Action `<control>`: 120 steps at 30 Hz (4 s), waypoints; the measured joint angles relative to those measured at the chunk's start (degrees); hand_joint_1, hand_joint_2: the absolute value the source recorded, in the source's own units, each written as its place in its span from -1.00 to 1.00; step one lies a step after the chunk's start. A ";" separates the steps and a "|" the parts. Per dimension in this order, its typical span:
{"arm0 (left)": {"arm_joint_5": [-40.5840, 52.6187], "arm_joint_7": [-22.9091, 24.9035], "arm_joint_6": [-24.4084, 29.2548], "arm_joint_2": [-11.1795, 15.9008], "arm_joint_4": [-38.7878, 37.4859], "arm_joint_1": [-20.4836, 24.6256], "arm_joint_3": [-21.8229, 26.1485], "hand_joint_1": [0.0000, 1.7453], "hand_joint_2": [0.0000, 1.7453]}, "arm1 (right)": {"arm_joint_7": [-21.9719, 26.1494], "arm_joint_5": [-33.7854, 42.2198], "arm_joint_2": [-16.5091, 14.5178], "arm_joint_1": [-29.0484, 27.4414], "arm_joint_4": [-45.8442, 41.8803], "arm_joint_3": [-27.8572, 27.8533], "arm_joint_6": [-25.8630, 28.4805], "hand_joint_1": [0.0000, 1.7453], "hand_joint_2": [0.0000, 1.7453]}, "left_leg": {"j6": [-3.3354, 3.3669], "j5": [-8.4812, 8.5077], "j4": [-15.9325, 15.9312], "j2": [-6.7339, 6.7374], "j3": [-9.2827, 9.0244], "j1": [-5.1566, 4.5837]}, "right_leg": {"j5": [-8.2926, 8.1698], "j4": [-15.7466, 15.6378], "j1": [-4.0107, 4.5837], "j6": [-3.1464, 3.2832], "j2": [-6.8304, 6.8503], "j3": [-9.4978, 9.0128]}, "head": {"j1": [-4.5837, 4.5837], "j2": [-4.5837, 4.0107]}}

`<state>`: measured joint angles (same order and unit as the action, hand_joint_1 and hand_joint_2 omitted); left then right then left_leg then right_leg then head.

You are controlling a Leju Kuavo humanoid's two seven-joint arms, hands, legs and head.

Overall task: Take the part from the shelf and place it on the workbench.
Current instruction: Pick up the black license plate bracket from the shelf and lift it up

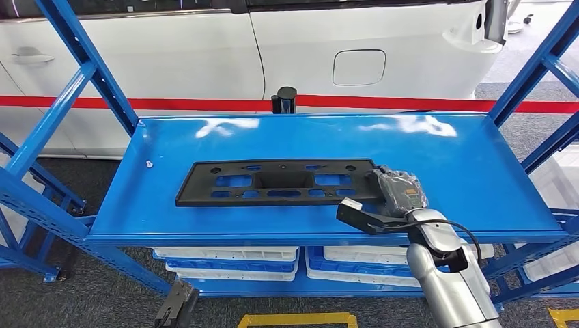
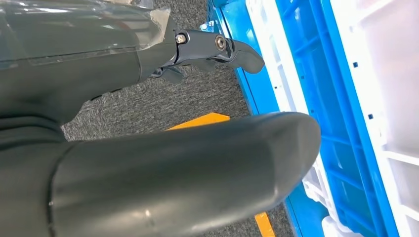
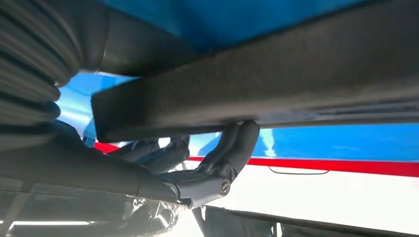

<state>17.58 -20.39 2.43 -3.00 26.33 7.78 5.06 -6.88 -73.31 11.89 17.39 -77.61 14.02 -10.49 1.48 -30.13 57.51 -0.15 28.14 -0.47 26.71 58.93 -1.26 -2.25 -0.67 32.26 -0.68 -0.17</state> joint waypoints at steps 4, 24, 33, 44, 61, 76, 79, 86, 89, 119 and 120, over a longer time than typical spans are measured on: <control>0.25 0.05 -0.01 0.07 0.03 -0.03 0.03 -1.00 -1.00 | -0.22 0.13 0.00 0.03 0.04 -0.08 0.00 0.88 1.00 | 0.00 0.00 0.00 0.00 -0.15 0.00 | 0.00 -0.07 0.01 0.00 0.00 -0.17 | 0.00 0.00; 2.75 -1.80 0.14 0.44 0.32 -1.24 0.53 -1.00 -1.00 | -0.66 -4.26 0.83 -5.06 -3.76 -0.21 7.82 -1.00 1.00 | 0.20 -0.18 -0.02 0.04 -0.35 0.03 | 0.06 -0.33 0.03 -0.22 -0.07 -0.56 | 0.00 0.00; 2.70 -2.27 1.02 0.15 0.30 -1.73 0.51 -1.00 -1.00 | -1.50 -13.67 0.16 -5.31 -5.84 2.46 16.54 -1.00 1.00 | 0.18 -0.15 -0.01 0.00 0.01 0.04 | 0.07 -0.32 0.06 -0.22 -0.05 -0.20 | -0.01 0.00; 2.85 -1.93 1.20 -0.06 0.33 -2.07 0.55 -1.00 -1.00 | -2.78 -16.74 -0.82 -4.72 -6.08 4.67 20.07 -1.00 1.00 | 0.19 -0.14 -0.01 -0.02 0.45 0.07 | 0.07 -0.31 0.05 -0.22 -0.03 0.18 | 0.01 0.01; 4.07 -1.45 1.02 -0.13 0.96 -2.27 0.67 -1.00 -1.00 | 0.04 -15.37 -3.52 -3.55 -6.06 5.41 19.79 0.94 1.00 | 0.19 -0.14 0.00 -0.02 0.66 0.07 | 0.06 -0.30 0.05 -0.22 -0.02 0.44 | 0.00 0.00; 5.18 -1.16 0.75 -0.15 1.28 -2.47 0.85 -1.00 -1.00 | 1.53 -13.68 -4.10 -3.59 -6.88 4.07 19.99 1.00 1.00 | 0.20 -0.13 0.00 -0.02 0.67 0.07 | 0.06 -0.30 0.05 -0.22 -0.02 0.47 | 0.00 0.01; 5.22 -1.21 0.81 -0.18 1.28 -2.52 1.17 -1.00 -1.00 | 1.78 -12.71 -4.12 -3.60 -7.32 3.29 20.87 1.00 1.00 | 0.20 -0.13 0.00 -0.02 0.67 0.07 | 0.06 -0.30 0.05 -0.22 -0.02 0.47 | 0.01 0.01; 5.12 -2.15 1.00 -0.28 1.43 -2.75 1.69 -1.00 -1.00 | 3.77 -4.20 -4.56 -4.29 -8.95 1.49 24.31 1.00 1.00 | 0.20 -0.13 0.01 -0.03 0.74 0.07 | 0.06 -0.30 0.05 -0.22 -0.01 0.54 | 0.01 0.02; 4.99 -3.14 0.89 -0.30 1.43 -3.06 2.16 -1.00 0.50 | 5.56 3.47 -5.21 -5.04 -12.39 -0.66 28.23 1.00 1.00 | 0.20 -0.13 0.01 -0.04 0.77 0.07 | 0.06 -0.30 0.05 -0.22 0.00 0.59 | -0.01 0.01; 3.90 -3.34 5.45 -1.77 3.72 -4.14 7.06 -1.00 1.00 | 18.08 16.86 -0.51 -13.15 -45.14 -13.83 48.70 1.00 1.00 | 0.19 -0.15 0.01 -0.06 0.80 0.06 | 0.07 -0.31 0.03 -0.23 0.05 0.58 | 0.00 0.02; 3.88 -3.10 5.86 -1.92 4.20 -4.32 7.56 -1.00 1.00 | 18.34 17.04 -0.33 -13.16 -45.33 -13.93 49.24 1.00 1.00 | 0.19 -0.15 0.01 -0.06 0.79 0.06 | 0.07 -0.31 0.03 -0.23 0.05 0.58 | 0.00 0.01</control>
<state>21.46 -23.49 8.29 -4.92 30.52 3.46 12.62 11.46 -56.27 11.56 4.22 -122.94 0.09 38.75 1.67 -30.28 57.52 -0.21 28.93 -0.41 26.78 58.62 -1.23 -2.47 -0.62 32.84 -0.68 -0.16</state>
